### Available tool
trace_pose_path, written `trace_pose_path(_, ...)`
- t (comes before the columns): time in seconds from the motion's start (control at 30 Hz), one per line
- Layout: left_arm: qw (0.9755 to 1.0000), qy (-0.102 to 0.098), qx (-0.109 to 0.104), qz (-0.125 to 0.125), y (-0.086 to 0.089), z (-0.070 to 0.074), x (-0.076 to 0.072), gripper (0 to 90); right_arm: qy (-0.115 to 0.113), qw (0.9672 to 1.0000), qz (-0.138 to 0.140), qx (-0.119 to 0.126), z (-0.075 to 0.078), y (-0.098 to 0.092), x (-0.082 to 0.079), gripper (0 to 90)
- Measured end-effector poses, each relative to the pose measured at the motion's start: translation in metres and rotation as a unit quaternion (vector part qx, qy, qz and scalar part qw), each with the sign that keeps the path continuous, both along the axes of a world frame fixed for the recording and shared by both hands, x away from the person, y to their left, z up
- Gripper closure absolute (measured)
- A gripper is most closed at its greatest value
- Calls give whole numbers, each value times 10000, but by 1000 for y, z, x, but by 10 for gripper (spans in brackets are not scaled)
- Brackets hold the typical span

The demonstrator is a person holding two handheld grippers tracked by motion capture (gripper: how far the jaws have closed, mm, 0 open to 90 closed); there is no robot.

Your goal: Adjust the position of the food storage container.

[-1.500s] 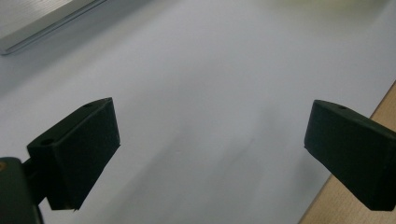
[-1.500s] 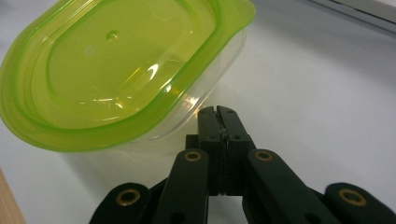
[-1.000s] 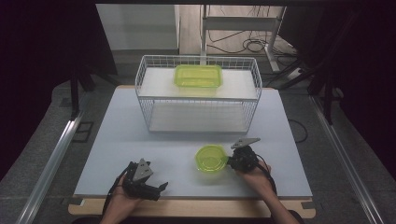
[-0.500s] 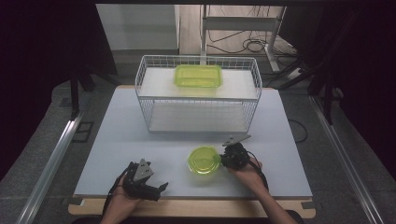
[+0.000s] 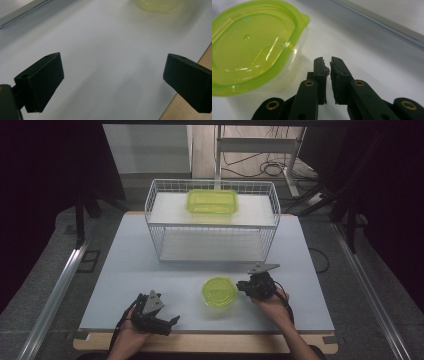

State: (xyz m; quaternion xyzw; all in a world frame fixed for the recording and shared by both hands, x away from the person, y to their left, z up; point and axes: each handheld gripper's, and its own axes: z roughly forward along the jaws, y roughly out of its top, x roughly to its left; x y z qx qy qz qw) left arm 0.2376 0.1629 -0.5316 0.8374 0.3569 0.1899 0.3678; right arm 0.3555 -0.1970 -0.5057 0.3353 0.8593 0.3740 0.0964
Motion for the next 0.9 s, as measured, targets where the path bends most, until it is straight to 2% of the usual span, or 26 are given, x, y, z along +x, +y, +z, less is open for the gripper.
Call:
trace_pose_path(0.1,10000,9,-24,-12,0,0,0,29,-60,9999,-115,86,6,-9,-3,755)
trace_pose_path(0.17,9999,14,-156,-27,1,0,0,27,-86,9997,-150,143,10,-14,-6,703)
trace_pose_path(0.27,9992,23,-399,-8,2,2,1,27,-145,9995,-248,120,15,-18,-12,603)
trace_pose_path(0.47,9985,38,-544,35,4,2,1,23,-309,9985,-380,261,22,-24,-27,357)
trace_pose_path(0.63,9988,49,-484,0,3,1,1,22,-411,9975,-415,386,22,-26,-37,176)
trace_pose_path(0.77,9992,26,-408,-9,3,1,0,21,-452,9976,-313,427,20,-25,-41,103)
trace_pose_path(0.9,9992,19,-388,10,4,1,0,21,-478,9975,-233,459,17,-27,-42,79)
